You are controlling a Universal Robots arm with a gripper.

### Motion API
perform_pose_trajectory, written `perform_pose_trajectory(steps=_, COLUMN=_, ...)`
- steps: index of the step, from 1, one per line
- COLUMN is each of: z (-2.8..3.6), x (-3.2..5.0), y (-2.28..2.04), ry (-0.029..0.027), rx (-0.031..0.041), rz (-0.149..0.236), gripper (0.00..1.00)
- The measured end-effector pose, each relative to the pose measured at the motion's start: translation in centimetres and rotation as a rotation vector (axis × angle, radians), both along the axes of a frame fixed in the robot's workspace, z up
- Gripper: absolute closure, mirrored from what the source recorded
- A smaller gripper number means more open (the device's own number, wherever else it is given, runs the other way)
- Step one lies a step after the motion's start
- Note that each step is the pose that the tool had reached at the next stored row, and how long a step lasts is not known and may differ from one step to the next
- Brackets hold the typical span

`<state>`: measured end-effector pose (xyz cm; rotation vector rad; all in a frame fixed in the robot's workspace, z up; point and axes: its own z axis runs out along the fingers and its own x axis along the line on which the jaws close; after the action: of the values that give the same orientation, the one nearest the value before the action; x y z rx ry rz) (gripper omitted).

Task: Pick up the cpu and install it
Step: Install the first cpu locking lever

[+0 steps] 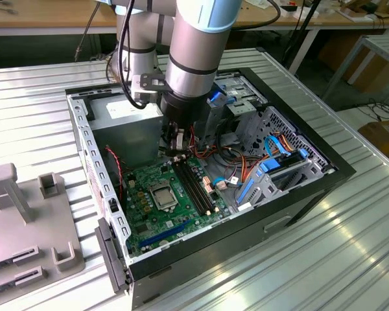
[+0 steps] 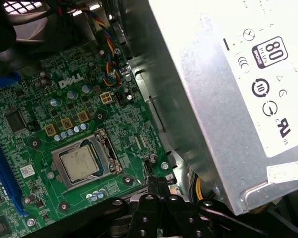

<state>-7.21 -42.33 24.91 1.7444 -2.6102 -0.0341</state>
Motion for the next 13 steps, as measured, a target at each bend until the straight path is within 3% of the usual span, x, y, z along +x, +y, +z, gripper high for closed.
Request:
perform_pose_trajectory(steps=9, z=0.00, x=-0.11, y=-0.21, ry=0.0001, rx=-0.0017, rz=0.000, gripper=0.89)
perform_pose_trajectory(steps=13, z=0.00, x=-0.11, y=-0.53, ry=0.0001, rx=-0.0043, rz=0.000, gripper=0.89)
